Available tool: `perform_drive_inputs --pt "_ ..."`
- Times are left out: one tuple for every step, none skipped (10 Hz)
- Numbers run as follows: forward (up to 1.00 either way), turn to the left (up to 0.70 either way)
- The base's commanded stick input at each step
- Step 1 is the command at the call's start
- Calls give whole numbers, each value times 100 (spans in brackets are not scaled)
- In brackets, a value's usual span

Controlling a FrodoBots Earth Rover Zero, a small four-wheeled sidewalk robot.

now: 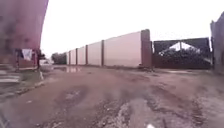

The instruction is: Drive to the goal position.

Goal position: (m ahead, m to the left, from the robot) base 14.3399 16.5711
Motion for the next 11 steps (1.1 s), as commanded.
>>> perform_drive_inputs --pt "70 5" --pt "70 3" --pt "70 9" --pt "70 10" --pt "70 10" --pt "70 9" --pt "70 11" --pt "70 14" --pt "70 26" --pt "70 26" --pt "70 27"
